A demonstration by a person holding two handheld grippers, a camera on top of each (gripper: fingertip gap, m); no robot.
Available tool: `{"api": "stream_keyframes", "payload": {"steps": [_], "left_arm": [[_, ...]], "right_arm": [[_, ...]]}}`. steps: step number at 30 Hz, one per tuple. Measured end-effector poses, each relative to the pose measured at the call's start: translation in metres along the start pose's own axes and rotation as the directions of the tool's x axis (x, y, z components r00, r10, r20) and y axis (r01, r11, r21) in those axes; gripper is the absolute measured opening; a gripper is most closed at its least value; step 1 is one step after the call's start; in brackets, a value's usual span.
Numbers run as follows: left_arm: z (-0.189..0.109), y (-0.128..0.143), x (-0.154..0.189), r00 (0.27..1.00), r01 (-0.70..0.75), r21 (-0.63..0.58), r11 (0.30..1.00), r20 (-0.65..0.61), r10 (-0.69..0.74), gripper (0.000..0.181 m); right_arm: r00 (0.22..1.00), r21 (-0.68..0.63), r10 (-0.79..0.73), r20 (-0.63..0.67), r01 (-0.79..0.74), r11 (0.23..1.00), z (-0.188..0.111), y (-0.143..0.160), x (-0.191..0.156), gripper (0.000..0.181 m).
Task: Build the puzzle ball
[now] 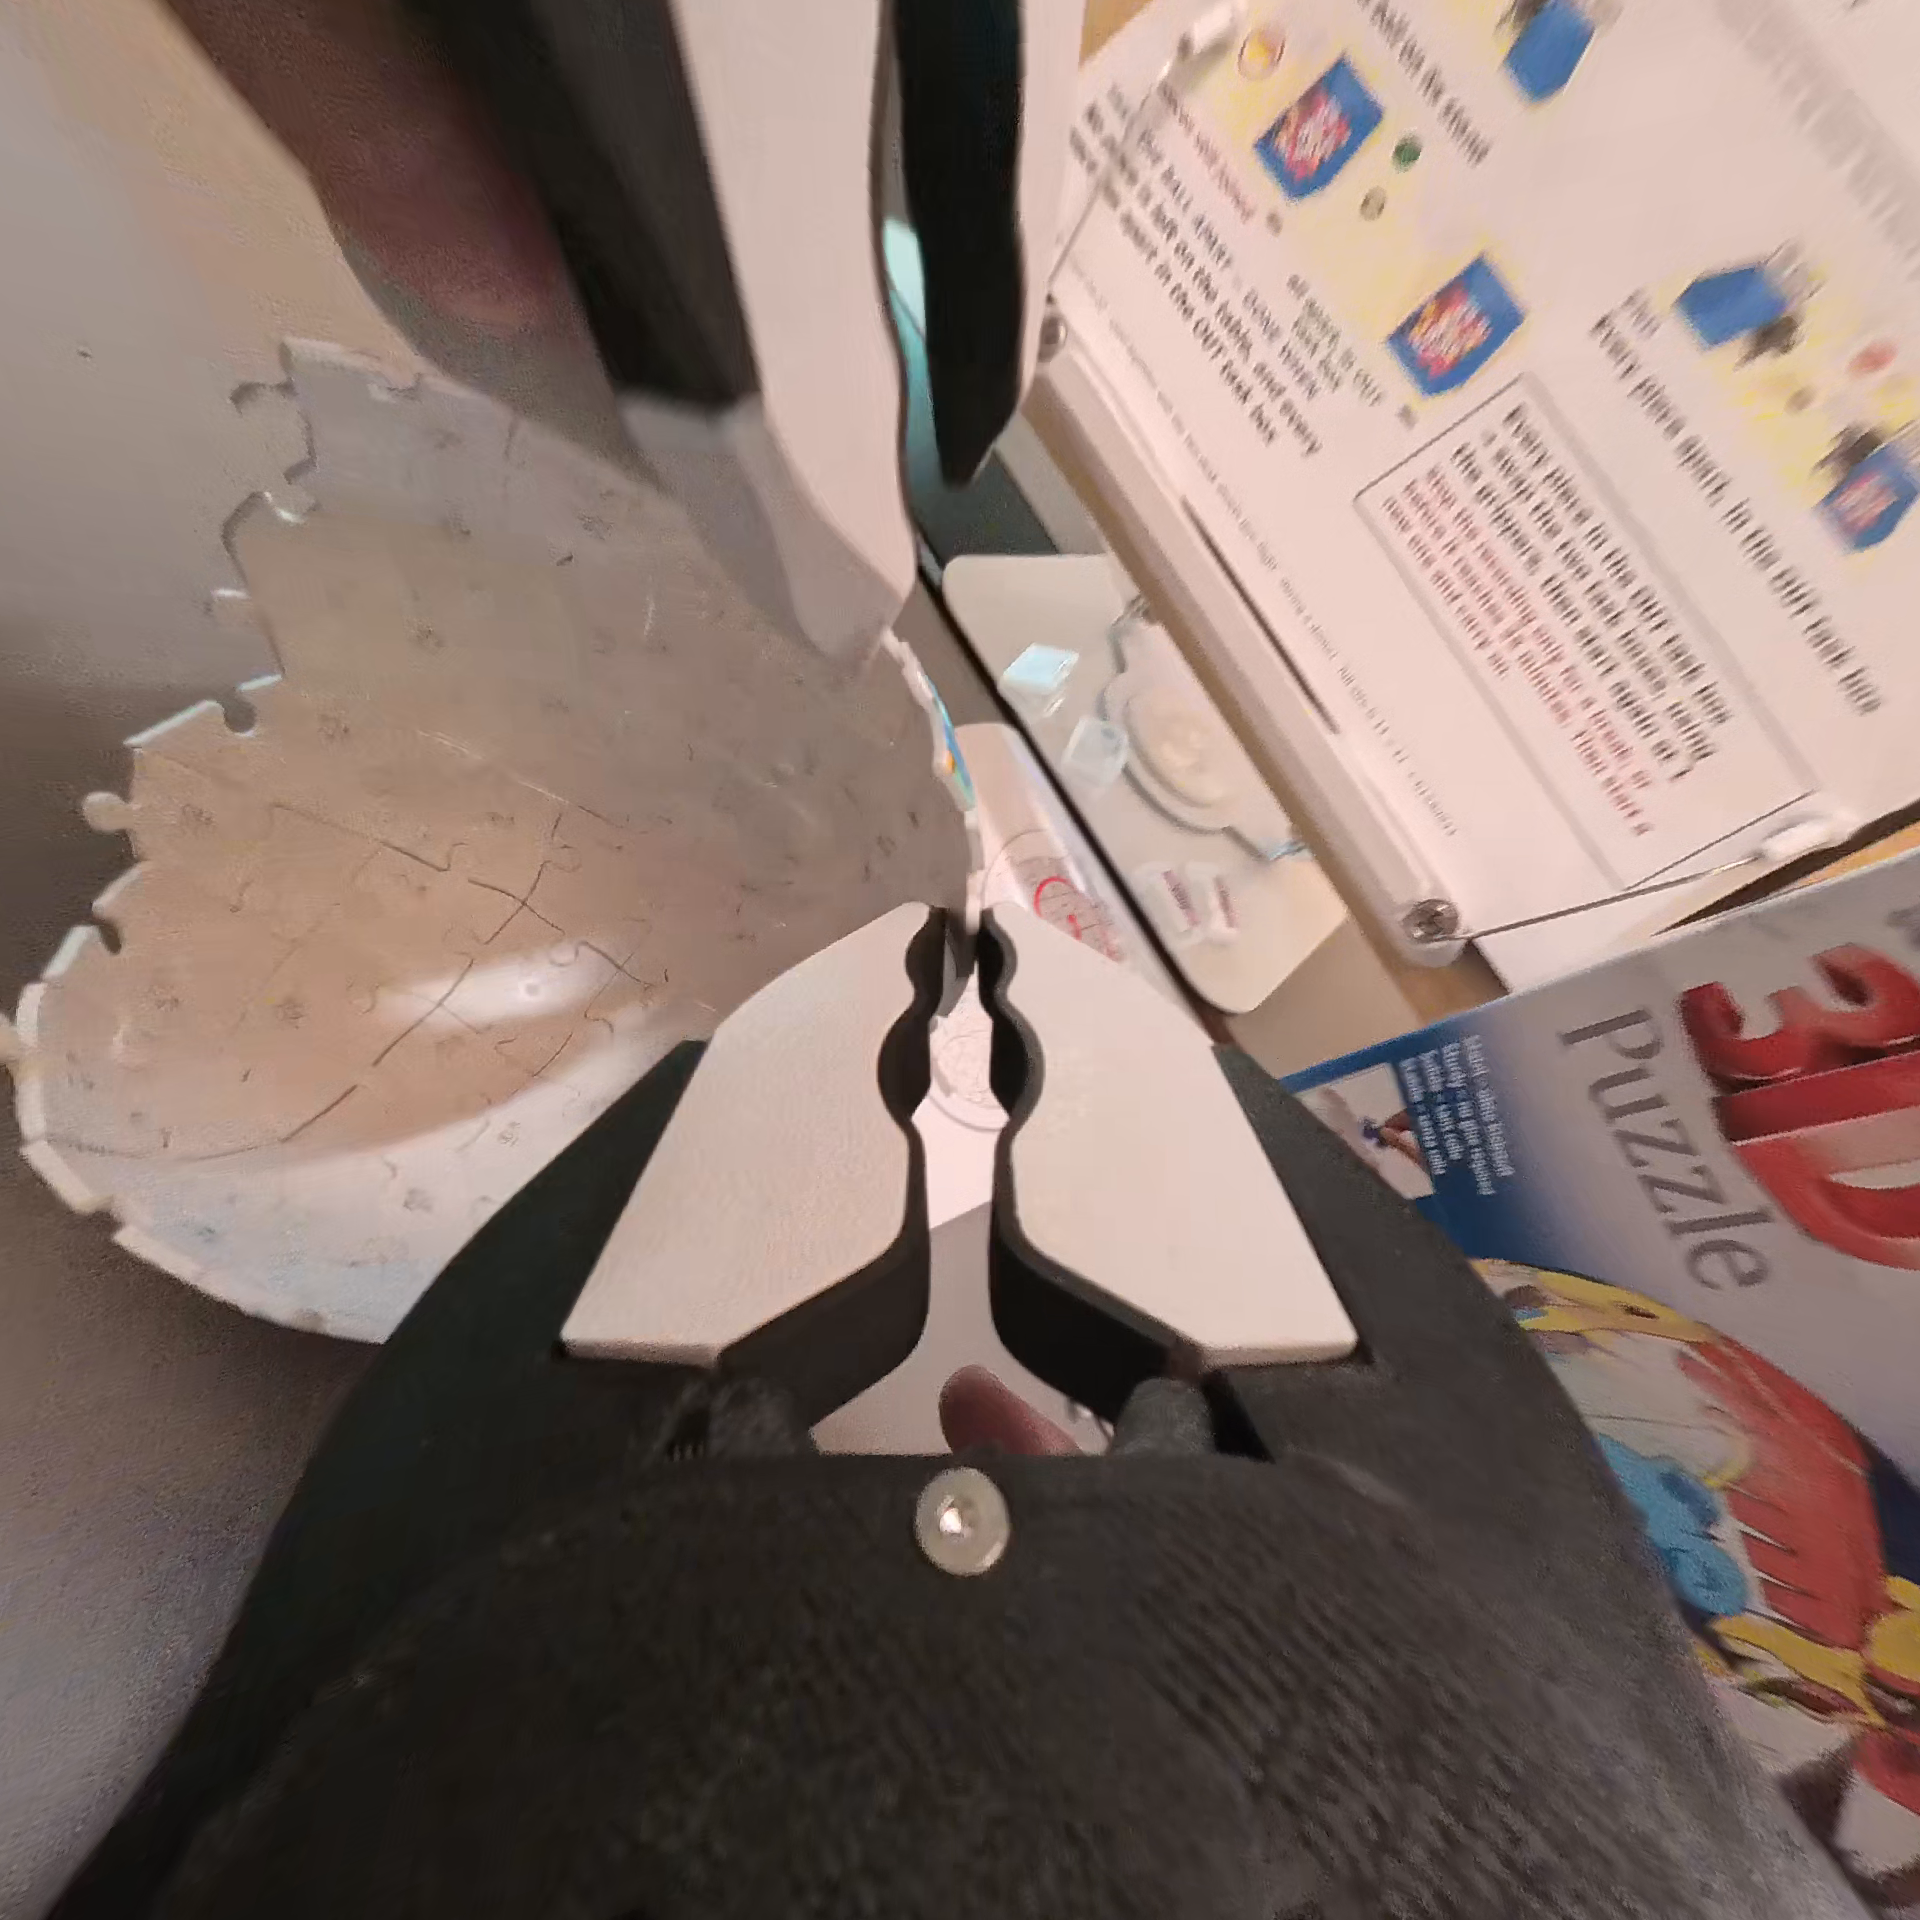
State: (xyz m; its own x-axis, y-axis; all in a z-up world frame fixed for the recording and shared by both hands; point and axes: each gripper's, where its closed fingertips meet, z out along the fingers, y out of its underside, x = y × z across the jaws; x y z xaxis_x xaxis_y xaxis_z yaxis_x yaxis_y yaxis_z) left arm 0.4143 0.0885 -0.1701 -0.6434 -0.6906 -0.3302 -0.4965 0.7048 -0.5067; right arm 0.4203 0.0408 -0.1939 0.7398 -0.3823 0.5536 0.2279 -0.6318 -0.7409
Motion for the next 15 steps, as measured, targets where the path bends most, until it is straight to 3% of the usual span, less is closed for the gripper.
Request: {"api": "stream_keyframes", "payload": {"steps": [4, 8, 11, 15], "left_arm": [[-0.044, 0.006, 0.003, 0.994, 0.104, 0.163, 0.981, 0.004, -0.106, 0.048], [-0.080, 0.032, 0.015, 0.978, 0.202, 0.264, 0.943, -0.013, -0.206, 0.061], [-0.084, 0.066, 0.038, 0.962, 0.272, 0.242, 0.931, -0.067, -0.264, 0.060], [-0.055, 0.121, 0.085, 0.937, 0.329, 0.086, 0.940, -0.151, -0.314, 0.057]], "right_arm": [[0.988, 0.048, -0.113, -0.103, 0.118, 0.992, -0.007, -0.009, -0.003, 0.007], [0.968, 0.080, -0.178, -0.179, 0.195, 0.978, -0.014, -0.016, -0.006, 0.007], [0.945, 0.108, -0.211, -0.249, 0.244, 0.964, -0.022, -0.022, -0.010, 0.007], [0.895, 0.116, -0.275, -0.352, 0.334, 0.936, -0.034, -0.027, -0.014, 0.007]]}}
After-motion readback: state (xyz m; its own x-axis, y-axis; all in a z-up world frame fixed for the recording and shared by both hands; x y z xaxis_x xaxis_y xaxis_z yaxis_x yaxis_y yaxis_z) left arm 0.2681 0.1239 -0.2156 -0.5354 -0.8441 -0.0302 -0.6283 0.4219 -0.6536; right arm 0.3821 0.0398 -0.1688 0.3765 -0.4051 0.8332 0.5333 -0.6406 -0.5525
